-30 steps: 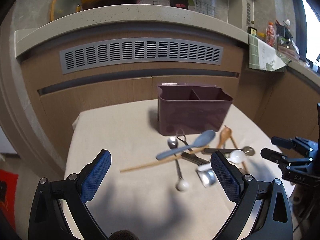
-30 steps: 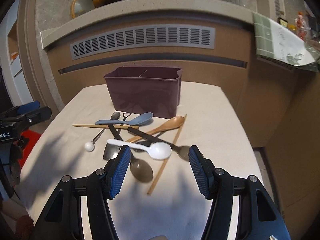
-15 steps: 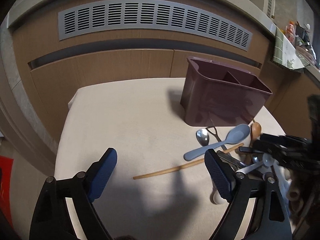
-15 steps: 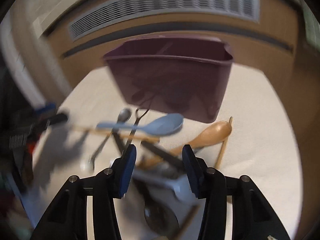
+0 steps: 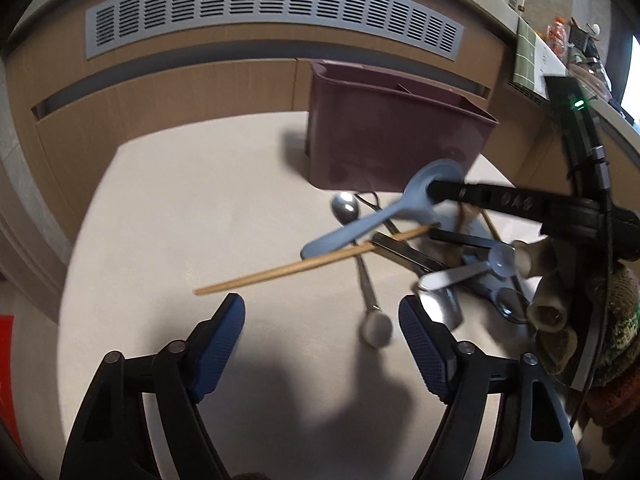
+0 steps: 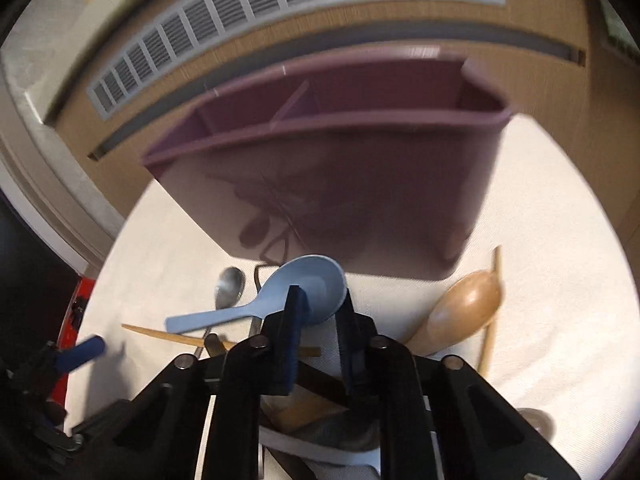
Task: Organize utensils
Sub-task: 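Move left tool toward white-ball spoon while right tool reaches white plastic spoon, then close left tool on white-ball spoon while right tool grasps white plastic spoon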
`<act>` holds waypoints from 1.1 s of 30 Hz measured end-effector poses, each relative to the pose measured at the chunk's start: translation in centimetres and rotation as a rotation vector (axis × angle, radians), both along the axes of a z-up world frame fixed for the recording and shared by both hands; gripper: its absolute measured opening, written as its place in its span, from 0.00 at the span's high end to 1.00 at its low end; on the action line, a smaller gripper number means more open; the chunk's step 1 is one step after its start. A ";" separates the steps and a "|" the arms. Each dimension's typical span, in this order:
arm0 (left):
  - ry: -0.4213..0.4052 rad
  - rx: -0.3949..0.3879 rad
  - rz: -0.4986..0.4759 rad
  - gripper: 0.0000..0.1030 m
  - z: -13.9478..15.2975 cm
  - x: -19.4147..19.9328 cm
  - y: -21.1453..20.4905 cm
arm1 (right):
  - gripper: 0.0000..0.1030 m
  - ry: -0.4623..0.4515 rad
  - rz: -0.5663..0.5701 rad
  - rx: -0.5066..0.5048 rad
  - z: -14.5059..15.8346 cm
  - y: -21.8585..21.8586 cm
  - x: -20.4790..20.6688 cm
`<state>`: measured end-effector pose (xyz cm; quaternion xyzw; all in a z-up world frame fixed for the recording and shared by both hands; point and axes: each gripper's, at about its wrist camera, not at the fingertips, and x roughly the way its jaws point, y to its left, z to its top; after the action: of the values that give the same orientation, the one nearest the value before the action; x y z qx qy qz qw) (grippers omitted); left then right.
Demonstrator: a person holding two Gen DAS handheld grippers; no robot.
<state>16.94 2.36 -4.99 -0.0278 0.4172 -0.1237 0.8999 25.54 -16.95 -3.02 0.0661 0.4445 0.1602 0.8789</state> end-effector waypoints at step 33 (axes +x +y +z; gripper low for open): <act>0.025 -0.053 0.048 0.78 -1.5 -0.6 -3.0 | 0.81 -0.111 -0.118 -0.011 3.5 -9.6 -12.1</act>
<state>16.30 -0.68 -6.52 -0.0634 0.4244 -0.1126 0.8962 13.43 -26.54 0.49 0.0785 0.3911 0.1092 0.9105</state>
